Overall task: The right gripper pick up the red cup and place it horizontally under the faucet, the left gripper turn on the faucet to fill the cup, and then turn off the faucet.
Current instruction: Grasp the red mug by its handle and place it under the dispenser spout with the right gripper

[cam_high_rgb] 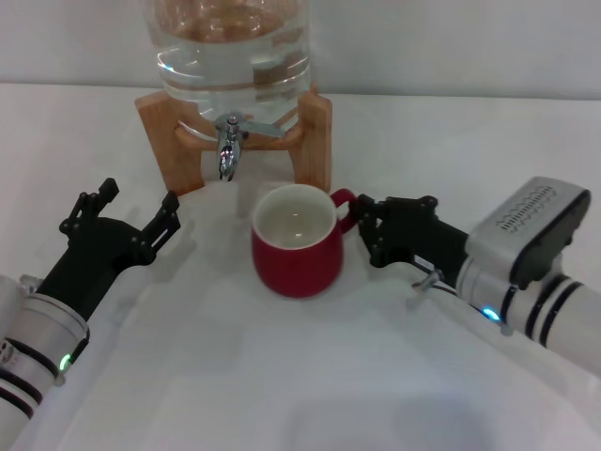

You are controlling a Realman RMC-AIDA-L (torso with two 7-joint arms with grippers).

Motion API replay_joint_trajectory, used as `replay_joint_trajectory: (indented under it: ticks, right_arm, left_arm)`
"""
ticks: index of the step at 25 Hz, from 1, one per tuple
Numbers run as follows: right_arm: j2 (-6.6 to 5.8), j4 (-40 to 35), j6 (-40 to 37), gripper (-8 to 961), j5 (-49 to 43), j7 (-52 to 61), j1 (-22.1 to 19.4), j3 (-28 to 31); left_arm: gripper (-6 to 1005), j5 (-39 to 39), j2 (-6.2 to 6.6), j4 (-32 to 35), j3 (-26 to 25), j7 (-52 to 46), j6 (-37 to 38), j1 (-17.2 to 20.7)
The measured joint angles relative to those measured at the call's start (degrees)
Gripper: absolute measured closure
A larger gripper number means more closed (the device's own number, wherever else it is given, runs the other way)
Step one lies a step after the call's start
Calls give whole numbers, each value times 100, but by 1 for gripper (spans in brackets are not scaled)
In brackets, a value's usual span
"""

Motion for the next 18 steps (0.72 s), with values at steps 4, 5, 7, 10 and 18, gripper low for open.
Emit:
replay_joint_trajectory:
  ticks: [4, 5, 7, 10, 18]
  right_arm:
    - [0, 158, 191, 940, -64, -1, 162, 1]
    - [0, 190, 246, 941, -68, -2, 205, -1]
    - [0, 239, 337, 943, -70, -2, 286, -1]
    - [0, 297, 455, 945, -72, -2, 402, -1]
    - [1, 364, 770, 952, -72, -2, 645, 7]
  left_arm:
    - [113, 19, 0, -6, 0, 0, 36, 14]
    - [113, 36, 0, -7, 0, 0, 36, 14]
    - [113, 67, 0, -7, -3, 0, 36, 14]
    - [113, 73, 1, -7, -6, 0, 36, 13]
    - [113, 73, 9, -7, -9, 0, 46, 11]
